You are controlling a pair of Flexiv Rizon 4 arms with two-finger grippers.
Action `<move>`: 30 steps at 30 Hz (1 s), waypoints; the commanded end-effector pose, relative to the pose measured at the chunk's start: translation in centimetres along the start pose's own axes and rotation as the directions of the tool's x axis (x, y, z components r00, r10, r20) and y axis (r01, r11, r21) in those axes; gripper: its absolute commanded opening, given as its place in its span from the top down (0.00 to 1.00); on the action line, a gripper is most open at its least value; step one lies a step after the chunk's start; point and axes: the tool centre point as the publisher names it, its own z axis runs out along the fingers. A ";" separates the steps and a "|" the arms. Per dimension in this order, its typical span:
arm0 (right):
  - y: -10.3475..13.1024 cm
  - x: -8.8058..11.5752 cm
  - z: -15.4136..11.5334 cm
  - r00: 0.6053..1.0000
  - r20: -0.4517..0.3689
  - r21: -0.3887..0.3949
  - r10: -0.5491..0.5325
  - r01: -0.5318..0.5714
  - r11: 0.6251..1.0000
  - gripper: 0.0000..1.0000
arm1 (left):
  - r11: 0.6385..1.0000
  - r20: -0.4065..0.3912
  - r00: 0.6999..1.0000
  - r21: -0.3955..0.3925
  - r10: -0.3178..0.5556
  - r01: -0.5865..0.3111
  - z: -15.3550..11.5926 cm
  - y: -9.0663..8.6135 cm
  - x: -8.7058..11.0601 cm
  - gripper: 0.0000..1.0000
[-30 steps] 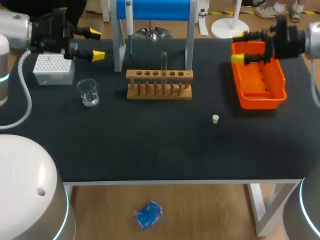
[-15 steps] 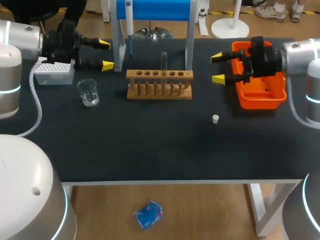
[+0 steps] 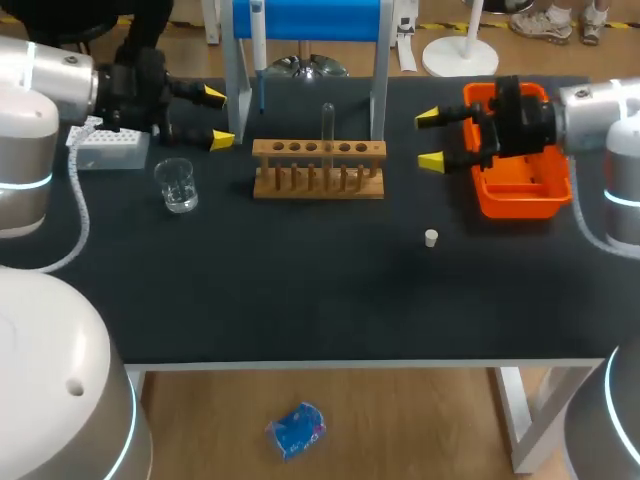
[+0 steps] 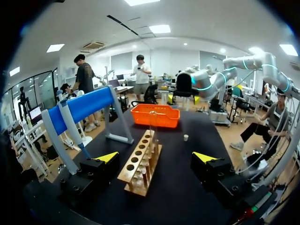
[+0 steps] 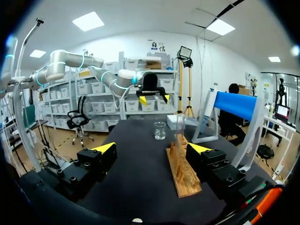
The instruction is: Invert the test tube, pick up the pipette, mount the tip to pipette, aspirate from beaker and dispense into the tube, eject the tip, return the pipette, and cap with the stopper.
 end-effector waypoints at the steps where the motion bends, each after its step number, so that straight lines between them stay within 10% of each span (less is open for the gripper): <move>1: -1.2 -1.7 2.9 0.997 -0.067 -0.001 -0.028 0.028 1.000 0.00 | 1.000 0.012 1.000 -0.012 -0.012 0.012 1.3 0.7 -0.6 0.00; 30: -0.6 -8.3 12.6 0.975 -0.210 -0.145 -0.074 0.044 0.988 0.00 | 0.999 -0.002 1.000 -0.032 0.002 -0.002 2.5 1.0 -0.5 0.00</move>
